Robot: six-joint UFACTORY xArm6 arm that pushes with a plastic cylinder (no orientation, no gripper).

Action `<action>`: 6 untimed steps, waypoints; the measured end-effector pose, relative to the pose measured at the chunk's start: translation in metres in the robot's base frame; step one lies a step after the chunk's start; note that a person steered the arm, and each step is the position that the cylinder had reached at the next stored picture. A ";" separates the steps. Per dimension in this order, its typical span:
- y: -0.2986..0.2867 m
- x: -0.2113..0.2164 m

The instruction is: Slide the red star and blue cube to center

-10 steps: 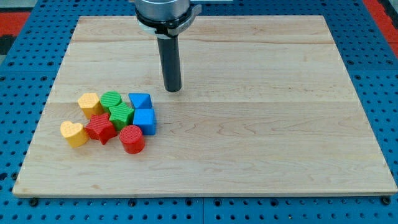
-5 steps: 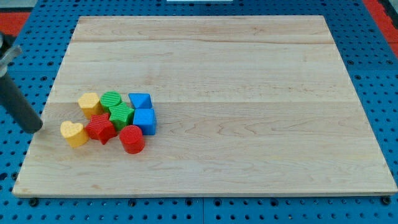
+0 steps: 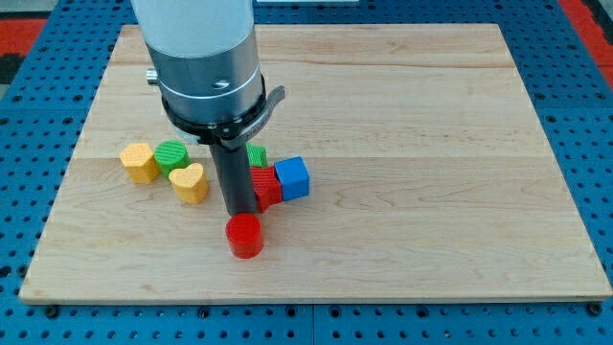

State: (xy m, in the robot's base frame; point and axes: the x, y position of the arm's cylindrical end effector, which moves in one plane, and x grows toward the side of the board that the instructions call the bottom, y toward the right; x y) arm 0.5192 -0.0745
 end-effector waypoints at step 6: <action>0.069 -0.062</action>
State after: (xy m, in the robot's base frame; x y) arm 0.4570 -0.0050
